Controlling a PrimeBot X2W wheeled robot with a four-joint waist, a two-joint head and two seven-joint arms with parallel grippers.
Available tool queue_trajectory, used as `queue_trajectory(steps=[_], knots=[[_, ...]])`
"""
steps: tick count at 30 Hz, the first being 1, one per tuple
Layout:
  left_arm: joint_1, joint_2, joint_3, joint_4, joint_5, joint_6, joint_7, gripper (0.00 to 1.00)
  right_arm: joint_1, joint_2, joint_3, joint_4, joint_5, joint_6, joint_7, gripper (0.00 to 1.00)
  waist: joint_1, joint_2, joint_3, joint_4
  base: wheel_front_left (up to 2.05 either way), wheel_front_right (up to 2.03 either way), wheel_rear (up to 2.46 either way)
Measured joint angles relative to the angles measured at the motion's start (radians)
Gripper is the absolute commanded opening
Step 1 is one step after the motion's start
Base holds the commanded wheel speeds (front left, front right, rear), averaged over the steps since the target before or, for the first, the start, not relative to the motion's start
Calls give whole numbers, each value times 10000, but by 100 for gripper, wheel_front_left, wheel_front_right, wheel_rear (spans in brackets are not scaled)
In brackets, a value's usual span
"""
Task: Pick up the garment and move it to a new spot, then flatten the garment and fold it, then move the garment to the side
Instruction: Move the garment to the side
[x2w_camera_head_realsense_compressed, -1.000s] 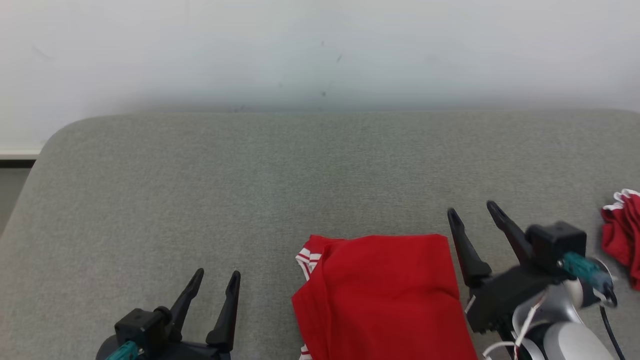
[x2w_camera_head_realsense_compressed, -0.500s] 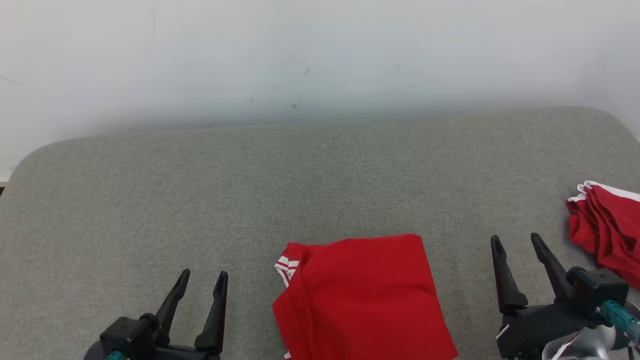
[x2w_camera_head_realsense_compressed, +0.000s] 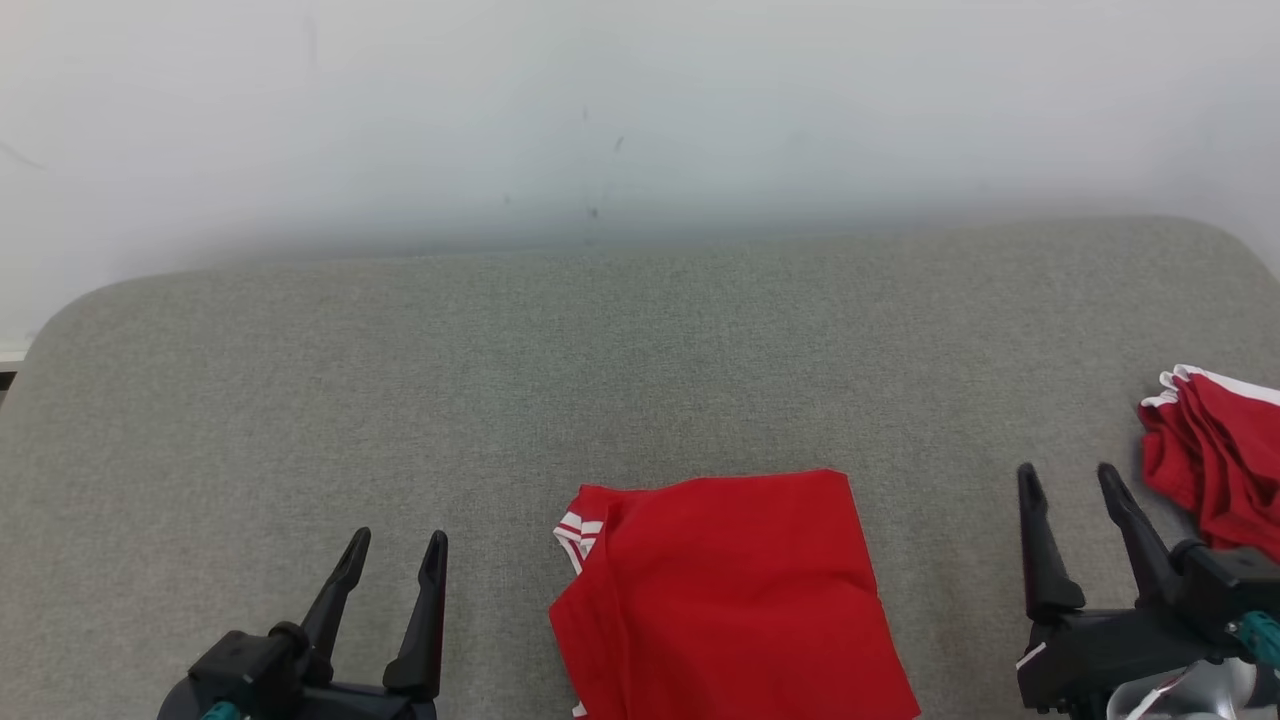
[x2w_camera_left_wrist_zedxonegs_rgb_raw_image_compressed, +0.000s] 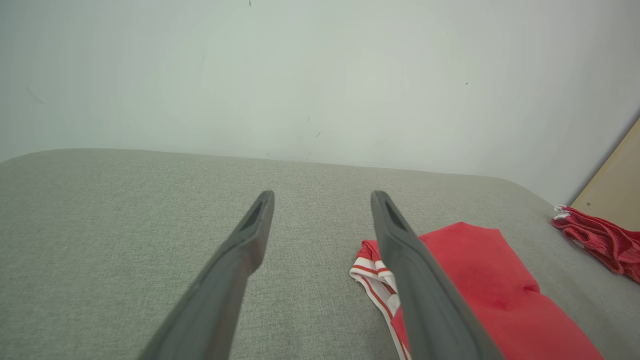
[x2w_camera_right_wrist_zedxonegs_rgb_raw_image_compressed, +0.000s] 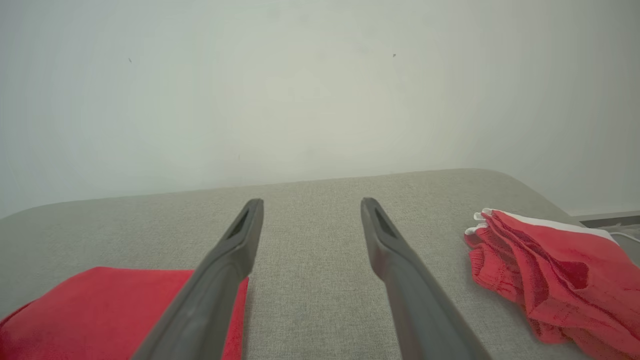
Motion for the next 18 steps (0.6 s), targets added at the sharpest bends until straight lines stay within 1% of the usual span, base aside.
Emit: queue_trajectory(steps=[4, 10, 15, 16, 18], knots=[[-2, -17, -52, -6, 13, 2, -2, 100, 17, 173, 13, 631, 546, 0, 518, 100, -1, 0, -53, 98, 0, 0, 0], [-12, -194, -291, 123, 13, -40, 0, 100, -32, 228, 566, 1774, 780, 13, 2167, 100, 0, 0, -169, 348, 0, 0, 0], [-2, -228, -359, 234, 13, -50, 12, 100, -536, 221, 872, 2111, 794, 46, 3133, 100, 0, -1, -261, 639, 0, 0, 0], [-2, -228, -359, 234, 13, -50, 12, 100, -536, 221, 872, 2111, 794, 46, 3133, 100, 0, -1, -261, 639, 0, 0, 0], [14, -228, -366, 242, 12, -54, 12, 100, -1029, 199, 1080, 2311, 809, 157, 3659, 100, -1, 0, -275, 802, 0, 0, 0]])
